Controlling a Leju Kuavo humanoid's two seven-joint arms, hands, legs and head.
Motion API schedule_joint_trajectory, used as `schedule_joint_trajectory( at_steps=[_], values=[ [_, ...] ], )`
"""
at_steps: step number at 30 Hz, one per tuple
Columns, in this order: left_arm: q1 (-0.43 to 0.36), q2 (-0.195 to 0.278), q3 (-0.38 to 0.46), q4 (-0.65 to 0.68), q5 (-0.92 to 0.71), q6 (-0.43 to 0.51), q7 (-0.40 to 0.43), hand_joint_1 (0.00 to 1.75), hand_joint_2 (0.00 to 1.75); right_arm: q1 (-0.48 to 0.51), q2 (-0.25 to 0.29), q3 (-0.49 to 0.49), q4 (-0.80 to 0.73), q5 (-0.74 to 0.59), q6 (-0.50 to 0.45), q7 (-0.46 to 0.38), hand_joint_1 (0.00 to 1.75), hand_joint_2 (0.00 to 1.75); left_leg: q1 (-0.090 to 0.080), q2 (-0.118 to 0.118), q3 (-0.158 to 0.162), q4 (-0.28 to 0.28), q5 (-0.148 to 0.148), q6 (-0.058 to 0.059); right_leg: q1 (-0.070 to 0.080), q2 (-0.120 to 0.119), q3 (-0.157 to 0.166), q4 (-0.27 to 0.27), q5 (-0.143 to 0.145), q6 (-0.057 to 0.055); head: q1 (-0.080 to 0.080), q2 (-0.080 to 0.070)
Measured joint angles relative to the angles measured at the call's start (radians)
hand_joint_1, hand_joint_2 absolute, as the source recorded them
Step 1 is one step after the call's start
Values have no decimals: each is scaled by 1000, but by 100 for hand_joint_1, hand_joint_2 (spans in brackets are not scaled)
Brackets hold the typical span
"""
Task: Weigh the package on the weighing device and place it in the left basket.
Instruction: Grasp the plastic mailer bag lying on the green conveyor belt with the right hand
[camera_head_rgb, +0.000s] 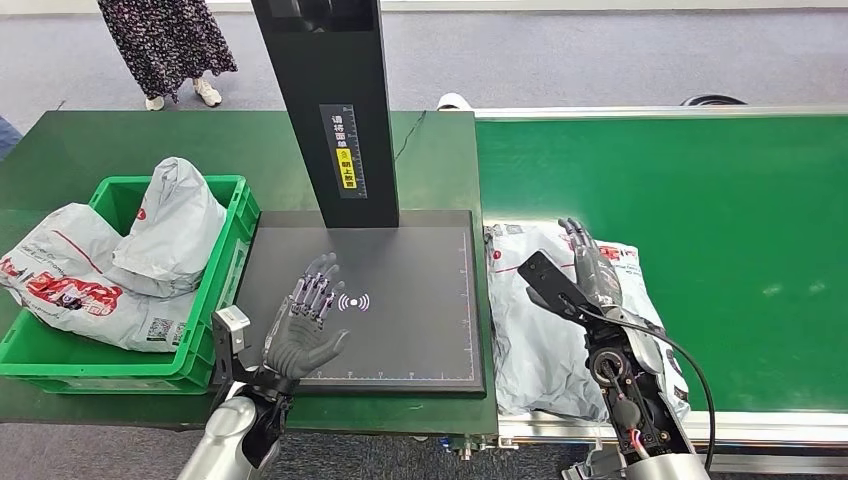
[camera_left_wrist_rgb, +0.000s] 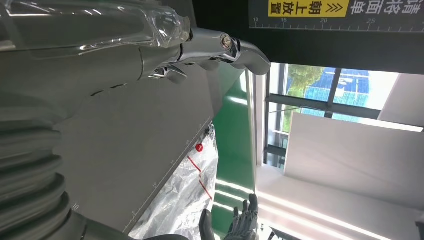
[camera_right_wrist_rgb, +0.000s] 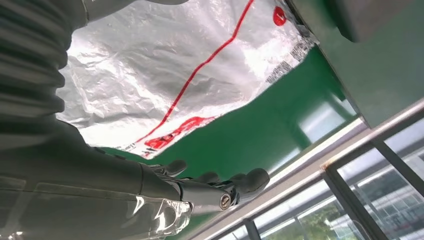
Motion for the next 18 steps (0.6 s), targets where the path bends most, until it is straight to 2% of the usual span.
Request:
schedule_joint_trajectory(
  at_steps=[8, 12, 18],
  values=[
    [-19, 0, -1, 11, 0, 1, 19, 0, 175, -29, -30, 34, 125, 72, 211, 154, 0, 175, 0, -1, 0, 0, 0, 0, 0, 0, 0, 0, 0, 0, 0, 0],
    [-38, -4, -2, 23, 1, 8, 33, 0, 175, -54, -47, 66, 206, 98, 231, 191, 0, 175, 0, 0, 0, 0, 0, 0, 0, 0, 0, 0, 0, 0, 0, 0],
    [-49, -7, -3, 29, 2, 14, 34, 0, 175, -84, -53, 90, 258, 104, 232, 202, 0, 175, 0, 0, 0, 0, 0, 0, 0, 0, 0, 0, 0, 0, 0, 0]
  ],
)
